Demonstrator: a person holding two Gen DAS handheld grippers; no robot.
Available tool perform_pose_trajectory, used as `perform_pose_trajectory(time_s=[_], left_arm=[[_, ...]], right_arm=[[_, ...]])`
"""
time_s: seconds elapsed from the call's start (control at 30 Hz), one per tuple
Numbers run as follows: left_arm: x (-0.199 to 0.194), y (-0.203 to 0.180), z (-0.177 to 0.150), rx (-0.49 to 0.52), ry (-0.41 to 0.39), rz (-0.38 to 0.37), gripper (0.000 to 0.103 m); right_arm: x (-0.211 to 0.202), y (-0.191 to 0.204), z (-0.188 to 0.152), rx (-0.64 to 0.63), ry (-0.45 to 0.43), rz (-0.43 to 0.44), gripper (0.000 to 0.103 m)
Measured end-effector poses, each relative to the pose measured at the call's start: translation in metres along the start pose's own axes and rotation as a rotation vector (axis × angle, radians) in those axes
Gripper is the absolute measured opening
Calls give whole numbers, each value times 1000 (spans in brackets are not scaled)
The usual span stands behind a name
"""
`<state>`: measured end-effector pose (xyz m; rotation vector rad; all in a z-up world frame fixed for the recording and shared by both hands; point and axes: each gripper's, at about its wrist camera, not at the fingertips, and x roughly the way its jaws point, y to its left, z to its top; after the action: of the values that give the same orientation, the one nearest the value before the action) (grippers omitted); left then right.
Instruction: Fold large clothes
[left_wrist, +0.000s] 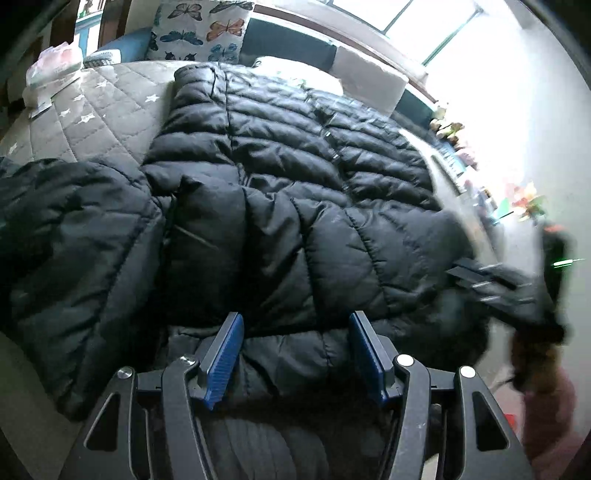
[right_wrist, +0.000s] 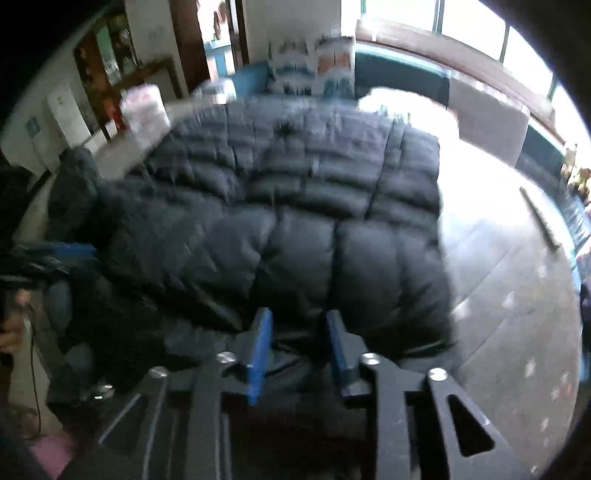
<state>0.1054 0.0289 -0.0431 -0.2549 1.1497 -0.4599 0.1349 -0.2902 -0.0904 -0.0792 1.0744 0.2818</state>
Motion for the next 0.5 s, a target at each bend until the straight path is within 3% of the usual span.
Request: perform_pose_trajectory(time_s=[0.07, 0.2, 0.3, 0.5], left_arm=[[-25, 8, -1, -13, -24, -4, 63], [-76, 34, -2, -41, -124, 87, 63], [-109, 79, -3, -160, -199, 162, 68], [-151, 189, -3, -450, -321, 333, 68]], right_arm=[[1, 5, 2, -20, 5, -33, 35], [-27, 26, 12, -64, -42, -31, 35], [-43, 55, 16, -128, -80, 25, 35], [-33, 116, 24, -253, -52, 144, 36]])
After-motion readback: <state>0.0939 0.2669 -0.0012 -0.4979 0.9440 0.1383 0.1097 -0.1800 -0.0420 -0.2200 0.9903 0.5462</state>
